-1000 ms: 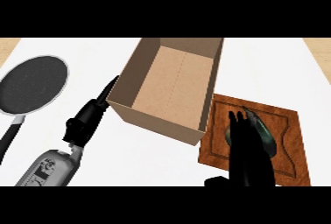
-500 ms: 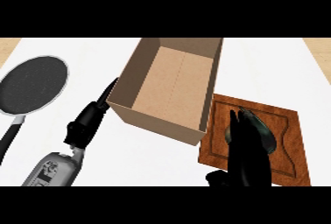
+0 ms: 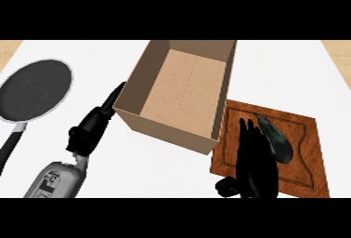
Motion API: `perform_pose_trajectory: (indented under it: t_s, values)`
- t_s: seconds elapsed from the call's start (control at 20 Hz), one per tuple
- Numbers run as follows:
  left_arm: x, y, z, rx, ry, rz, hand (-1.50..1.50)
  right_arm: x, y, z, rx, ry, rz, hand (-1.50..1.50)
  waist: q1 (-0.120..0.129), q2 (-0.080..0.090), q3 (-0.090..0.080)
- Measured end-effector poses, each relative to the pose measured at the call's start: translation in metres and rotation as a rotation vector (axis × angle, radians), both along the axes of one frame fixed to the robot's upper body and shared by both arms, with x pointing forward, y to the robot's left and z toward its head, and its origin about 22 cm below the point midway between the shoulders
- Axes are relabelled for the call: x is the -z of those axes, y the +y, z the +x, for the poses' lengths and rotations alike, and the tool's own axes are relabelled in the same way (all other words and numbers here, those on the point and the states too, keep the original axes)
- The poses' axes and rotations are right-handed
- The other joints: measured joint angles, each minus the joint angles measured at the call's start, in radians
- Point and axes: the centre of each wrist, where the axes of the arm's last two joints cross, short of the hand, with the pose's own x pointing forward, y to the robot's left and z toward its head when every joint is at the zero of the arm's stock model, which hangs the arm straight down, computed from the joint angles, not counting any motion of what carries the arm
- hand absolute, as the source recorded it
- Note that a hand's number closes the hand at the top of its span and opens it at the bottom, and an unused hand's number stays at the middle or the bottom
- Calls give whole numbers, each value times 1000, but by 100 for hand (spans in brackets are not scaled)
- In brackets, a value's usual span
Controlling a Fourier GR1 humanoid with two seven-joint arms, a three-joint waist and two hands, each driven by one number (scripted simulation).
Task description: Pick the squash from the cutting board and place it in the cardboard box
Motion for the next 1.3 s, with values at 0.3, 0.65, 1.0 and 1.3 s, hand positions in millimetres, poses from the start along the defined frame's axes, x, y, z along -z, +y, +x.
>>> perform_pose_trajectory:
  t_s: [0.3, 0.65, 1.0, 1.3]
  values:
    - [-13, -9, -2, 3, -14, -4, 0, 9, -4, 10, 19, 56, 2, -150, 1, -1, 0]
    - [-11, -7, -3, -3, -32, 0, 0, 23, -8, 11, 23, 87, -15, -150, 1, -3, 0]
    - [-12, -7, -5, -1, -6, 5, 0, 35, -11, 23, 55, 94, -46, -150, 1, -8, -6]
    - [-9, -6, -3, -1, 0, 5, 0, 37, -13, 27, 32, 86, -50, 150, 1, -14, -12]
